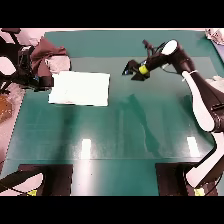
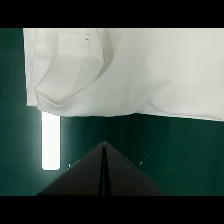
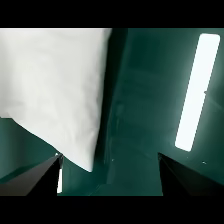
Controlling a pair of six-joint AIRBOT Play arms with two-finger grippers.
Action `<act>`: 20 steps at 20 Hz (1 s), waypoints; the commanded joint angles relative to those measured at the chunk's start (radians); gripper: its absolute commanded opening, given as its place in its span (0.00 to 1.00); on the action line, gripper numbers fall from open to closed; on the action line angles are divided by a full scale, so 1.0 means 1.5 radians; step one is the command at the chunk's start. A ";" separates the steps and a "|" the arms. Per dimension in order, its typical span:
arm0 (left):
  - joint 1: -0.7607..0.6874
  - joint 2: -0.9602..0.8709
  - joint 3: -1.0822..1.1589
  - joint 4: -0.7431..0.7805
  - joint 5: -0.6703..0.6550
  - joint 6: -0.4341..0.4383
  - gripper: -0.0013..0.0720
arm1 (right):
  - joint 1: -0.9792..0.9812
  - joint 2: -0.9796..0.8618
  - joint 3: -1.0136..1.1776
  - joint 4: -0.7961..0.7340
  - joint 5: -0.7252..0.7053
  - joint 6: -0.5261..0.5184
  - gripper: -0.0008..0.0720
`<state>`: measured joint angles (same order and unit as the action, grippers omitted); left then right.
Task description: Fold the shirts.
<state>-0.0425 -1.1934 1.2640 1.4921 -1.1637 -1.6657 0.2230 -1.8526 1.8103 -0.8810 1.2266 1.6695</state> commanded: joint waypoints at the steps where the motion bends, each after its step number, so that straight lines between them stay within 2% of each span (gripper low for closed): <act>1: 0.001 0.001 -0.010 0.001 -0.019 -0.001 0.06 | 0.032 0.002 -0.129 0.129 -0.124 -0.108 0.94; 4: 0.001 0.001 -0.010 0.001 -0.044 -0.001 0.06 | 0.075 -0.019 -0.197 0.228 -0.283 -0.154 0.94; 5: 0.001 0.001 -0.010 0.001 -0.052 -0.001 0.06 | 0.088 -0.040 -0.197 0.257 -0.303 -0.170 0.94; 8: 0.001 0.001 -0.010 0.001 -0.066 -0.001 0.06 | 0.129 -0.108 -0.172 0.435 -0.341 -0.275 0.94; 12: 0.001 0.001 -0.010 0.014 -0.078 -0.001 0.06 | 0.176 -0.204 -0.022 0.452 -0.375 -0.276 0.90; 13: 0.001 0.002 -0.010 0.018 -0.083 -0.001 0.06 | 0.175 -0.215 0.024 0.452 -0.365 -0.276 0.40; 14: 0.001 0.003 -0.010 0.027 -0.089 -0.001 0.06 | 0.167 -0.213 0.061 0.441 -0.347 -0.277 0.04; 15: 0.001 0.007 -0.010 0.034 -0.091 -0.001 0.06 | 0.155 -0.202 0.096 0.415 -0.321 -0.263 0.03; 16: 0.001 0.008 -0.010 0.037 -0.091 -0.001 0.06 | 0.138 -0.179 0.123 0.367 -0.283 -0.216 0.03; 18: 0.001 0.008 -0.009 0.037 -0.095 -0.002 0.06 | 0.100 -0.117 0.168 0.205 -0.190 -0.099 0.03; 20: 0.001 0.008 -0.009 0.028 -0.107 -0.002 0.06 | 0.055 -0.022 0.167 0.052 -0.120 -0.025 0.03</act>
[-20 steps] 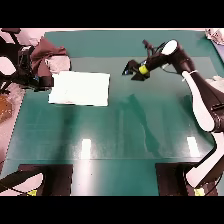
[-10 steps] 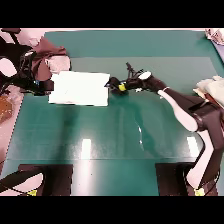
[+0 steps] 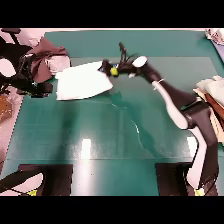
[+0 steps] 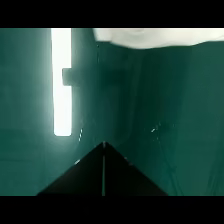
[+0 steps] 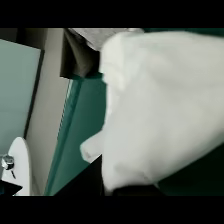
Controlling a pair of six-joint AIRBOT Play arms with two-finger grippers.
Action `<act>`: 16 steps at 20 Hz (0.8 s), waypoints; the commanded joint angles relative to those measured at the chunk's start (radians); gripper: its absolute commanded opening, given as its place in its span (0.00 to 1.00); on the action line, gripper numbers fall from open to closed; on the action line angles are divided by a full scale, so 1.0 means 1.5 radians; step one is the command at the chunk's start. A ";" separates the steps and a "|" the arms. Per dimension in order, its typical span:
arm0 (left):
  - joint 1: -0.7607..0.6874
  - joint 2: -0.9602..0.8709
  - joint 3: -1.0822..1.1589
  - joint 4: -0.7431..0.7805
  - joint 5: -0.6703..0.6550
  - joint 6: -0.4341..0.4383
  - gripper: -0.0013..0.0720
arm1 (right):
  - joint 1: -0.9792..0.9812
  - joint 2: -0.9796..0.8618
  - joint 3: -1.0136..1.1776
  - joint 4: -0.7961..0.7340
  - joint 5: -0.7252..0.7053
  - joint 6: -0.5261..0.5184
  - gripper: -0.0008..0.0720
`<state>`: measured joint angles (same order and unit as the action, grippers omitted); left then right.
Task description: Fold the shirts.
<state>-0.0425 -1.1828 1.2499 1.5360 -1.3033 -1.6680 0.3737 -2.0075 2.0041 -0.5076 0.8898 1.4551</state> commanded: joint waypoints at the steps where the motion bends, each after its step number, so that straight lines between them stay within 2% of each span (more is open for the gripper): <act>1: 0.001 0.001 0.001 -0.004 -0.018 -0.003 0.06 | -0.077 0.136 0.023 -0.251 0.124 0.149 0.03; 4: 0.001 0.004 0.001 -0.023 -0.034 -0.003 0.06 | -0.196 0.250 0.022 -0.363 0.185 0.202 0.03; 8: 0.001 0.012 0.001 -0.054 -0.039 -0.005 0.06 | -0.407 0.315 0.032 -0.394 0.216 0.202 0.03; 13: 0.001 0.012 0.001 -0.106 -0.044 -0.023 0.06 | -0.663 0.321 0.028 -0.332 0.251 0.173 0.03; 16: 0.001 0.012 0.001 -0.109 -0.044 -0.036 0.06 | -0.767 0.323 0.047 -0.234 0.283 0.169 0.03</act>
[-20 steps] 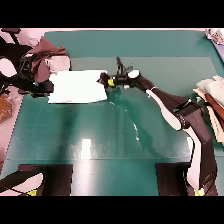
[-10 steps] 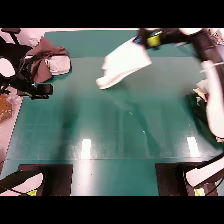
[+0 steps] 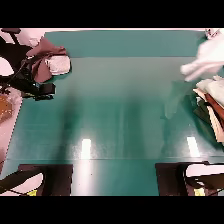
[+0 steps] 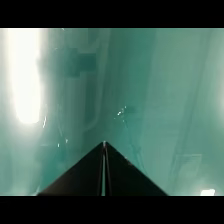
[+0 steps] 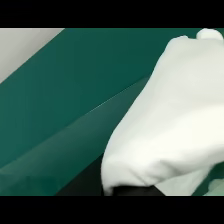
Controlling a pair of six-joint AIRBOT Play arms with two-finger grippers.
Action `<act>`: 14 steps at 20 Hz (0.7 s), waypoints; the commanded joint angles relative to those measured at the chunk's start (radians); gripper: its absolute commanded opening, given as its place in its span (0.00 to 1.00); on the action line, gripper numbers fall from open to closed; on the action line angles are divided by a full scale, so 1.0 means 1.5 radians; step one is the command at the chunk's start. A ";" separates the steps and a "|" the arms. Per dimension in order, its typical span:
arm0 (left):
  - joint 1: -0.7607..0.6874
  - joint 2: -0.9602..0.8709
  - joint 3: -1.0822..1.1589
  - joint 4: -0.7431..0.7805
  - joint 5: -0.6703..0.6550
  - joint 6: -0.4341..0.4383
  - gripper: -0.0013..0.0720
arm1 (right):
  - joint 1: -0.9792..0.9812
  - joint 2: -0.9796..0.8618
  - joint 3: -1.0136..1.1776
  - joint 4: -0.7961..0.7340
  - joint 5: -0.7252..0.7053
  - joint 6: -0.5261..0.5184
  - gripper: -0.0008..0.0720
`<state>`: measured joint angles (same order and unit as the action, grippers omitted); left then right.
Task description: Fold the shirts.
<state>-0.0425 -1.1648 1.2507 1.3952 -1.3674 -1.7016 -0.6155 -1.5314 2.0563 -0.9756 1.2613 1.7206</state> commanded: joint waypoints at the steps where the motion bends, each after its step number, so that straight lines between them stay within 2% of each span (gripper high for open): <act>1: 0.001 0.001 0.001 -0.016 -0.002 -0.013 0.06 | -0.129 0.006 0.031 0.098 0.051 -0.009 0.03; 4: 0.001 0.001 0.001 -0.016 -0.007 -0.013 0.06 | -0.187 0.027 0.058 0.102 0.066 -0.012 0.03; 7: 0.001 0.001 0.001 -0.016 -0.019 -0.012 0.06 | -0.245 0.080 -0.006 0.103 0.063 -0.017 0.03; 11: 0.001 0.001 0.001 -0.016 -0.018 -0.012 0.06 | -0.307 0.106 -0.029 0.098 0.142 -0.035 0.03; 14: 0.001 0.001 0.001 -0.016 -0.010 -0.012 0.06 | -0.339 0.103 -0.030 0.025 0.212 0.041 0.03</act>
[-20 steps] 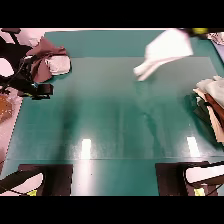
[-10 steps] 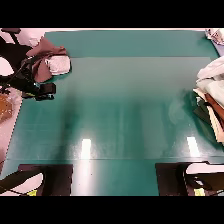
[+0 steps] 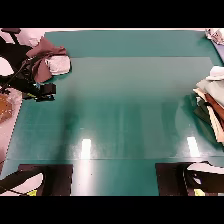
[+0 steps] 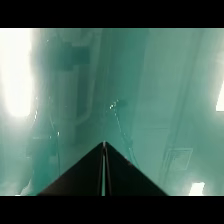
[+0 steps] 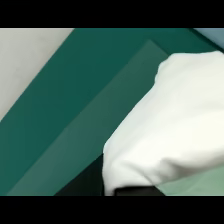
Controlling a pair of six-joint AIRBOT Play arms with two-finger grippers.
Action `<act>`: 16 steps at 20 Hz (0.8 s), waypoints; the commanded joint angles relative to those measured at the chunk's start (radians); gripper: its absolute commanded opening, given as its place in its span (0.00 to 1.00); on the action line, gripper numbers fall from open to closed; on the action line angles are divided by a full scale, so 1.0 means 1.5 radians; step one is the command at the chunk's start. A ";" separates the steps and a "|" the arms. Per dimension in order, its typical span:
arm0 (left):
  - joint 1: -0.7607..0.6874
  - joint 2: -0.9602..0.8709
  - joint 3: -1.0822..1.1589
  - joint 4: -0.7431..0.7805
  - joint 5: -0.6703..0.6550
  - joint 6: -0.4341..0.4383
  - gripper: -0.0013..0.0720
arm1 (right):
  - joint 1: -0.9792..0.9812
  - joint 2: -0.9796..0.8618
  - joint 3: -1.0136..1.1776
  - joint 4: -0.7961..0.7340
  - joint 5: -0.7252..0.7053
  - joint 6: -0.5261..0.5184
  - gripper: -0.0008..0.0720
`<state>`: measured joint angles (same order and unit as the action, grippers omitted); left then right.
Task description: Fold the shirts.
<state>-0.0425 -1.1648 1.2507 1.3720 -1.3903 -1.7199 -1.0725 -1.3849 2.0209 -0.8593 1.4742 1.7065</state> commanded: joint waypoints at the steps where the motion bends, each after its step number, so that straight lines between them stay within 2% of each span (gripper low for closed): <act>1: 0.001 0.001 0.001 -0.001 0.008 0.000 0.06 | -0.038 -0.001 -0.006 -0.078 0.093 0.062 0.03; 5: 0.001 0.001 0.001 -0.013 0.009 0.000 0.06 | -0.041 -0.052 -0.006 -0.128 0.195 0.102 0.03; 7: 0.001 0.001 0.001 -0.015 0.009 -0.001 0.06 | -0.041 -0.075 -0.006 -0.185 0.232 0.103 0.03; 13: 0.001 0.001 0.001 -0.036 0.028 -0.001 0.06 | -0.040 -0.100 -0.006 -0.355 0.239 0.101 0.04; 14: 0.001 0.001 0.001 -0.046 0.033 -0.001 0.06 | -0.040 -0.114 -0.006 -0.346 0.241 0.101 0.13; 15: 0.001 0.001 0.001 -0.052 0.036 -0.001 0.06 | -0.039 -0.125 -0.006 -0.331 0.241 0.101 0.41; 16: 0.001 0.001 0.001 -0.057 0.037 -0.001 0.06 | -0.038 -0.132 -0.006 -0.322 0.241 0.101 0.57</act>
<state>-0.0425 -1.1648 1.2510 1.3155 -1.3506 -1.7214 -1.1328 -1.5486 2.0113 -1.3193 1.8229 1.8545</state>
